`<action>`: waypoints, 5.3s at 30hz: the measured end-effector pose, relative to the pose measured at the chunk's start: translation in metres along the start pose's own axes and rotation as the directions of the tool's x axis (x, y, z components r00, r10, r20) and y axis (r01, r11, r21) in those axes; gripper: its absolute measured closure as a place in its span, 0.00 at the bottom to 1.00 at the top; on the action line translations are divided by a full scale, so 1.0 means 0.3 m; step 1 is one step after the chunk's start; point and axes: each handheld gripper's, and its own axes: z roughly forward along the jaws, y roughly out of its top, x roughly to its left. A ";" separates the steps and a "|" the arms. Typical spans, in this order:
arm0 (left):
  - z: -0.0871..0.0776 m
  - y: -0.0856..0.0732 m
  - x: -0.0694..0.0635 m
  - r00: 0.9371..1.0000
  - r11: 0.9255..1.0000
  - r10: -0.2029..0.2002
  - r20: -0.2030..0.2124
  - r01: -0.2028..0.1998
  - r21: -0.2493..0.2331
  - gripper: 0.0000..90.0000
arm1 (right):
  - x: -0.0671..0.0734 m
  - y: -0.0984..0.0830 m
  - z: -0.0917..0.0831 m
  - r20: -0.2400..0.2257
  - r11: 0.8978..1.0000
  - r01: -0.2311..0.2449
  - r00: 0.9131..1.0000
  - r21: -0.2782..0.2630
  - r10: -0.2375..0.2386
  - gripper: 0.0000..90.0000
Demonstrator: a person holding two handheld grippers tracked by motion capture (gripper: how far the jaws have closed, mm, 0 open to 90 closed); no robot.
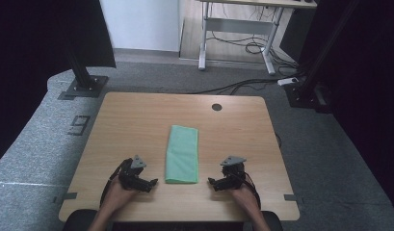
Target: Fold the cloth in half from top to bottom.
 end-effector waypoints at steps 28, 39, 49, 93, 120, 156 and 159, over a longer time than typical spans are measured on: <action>0.001 0.001 -0.002 1.000 1.000 -0.007 -0.004 0.007 0.000 0.00 | 0.099 0.192 0.172 -0.006 0.997 0.065 0.998 0.037 -0.065 0.00; -0.003 0.041 0.009 0.998 0.998 -0.056 -0.008 0.056 0.000 0.00 | 0.115 0.152 0.142 -0.017 0.998 0.055 0.998 0.036 -0.055 0.00; 0.024 0.142 0.004 0.998 0.996 -0.058 0.010 0.058 -0.063 0.01 | 0.138 0.111 0.108 -0.022 0.999 0.047 0.999 0.029 -0.046 0.00; 0.129 0.147 -0.071 1.000 1.000 -0.004 0.015 0.004 -0.013 0.02 | -0.007 0.218 0.077 -0.024 1.000 -0.006 1.000 0.008 0.006 0.16; 0.130 0.147 -0.071 1.000 1.000 -0.004 0.016 0.005 -0.014 0.02 | -0.110 0.377 0.293 -0.029 0.997 0.036 0.999 0.067 -0.034 0.42; 0.145 0.164 -0.070 1.000 1.000 -0.016 0.003 0.016 -0.013 0.02 | -0.062 0.430 0.156 -0.121 0.995 0.102 0.988 0.014 -0.099 0.92; 0.145 0.164 -0.070 1.000 1.000 -0.015 0.002 0.015 -0.011 0.02 | -0.048 0.436 0.120 -0.128 0.992 0.128 0.983 -0.013 -0.128 0.92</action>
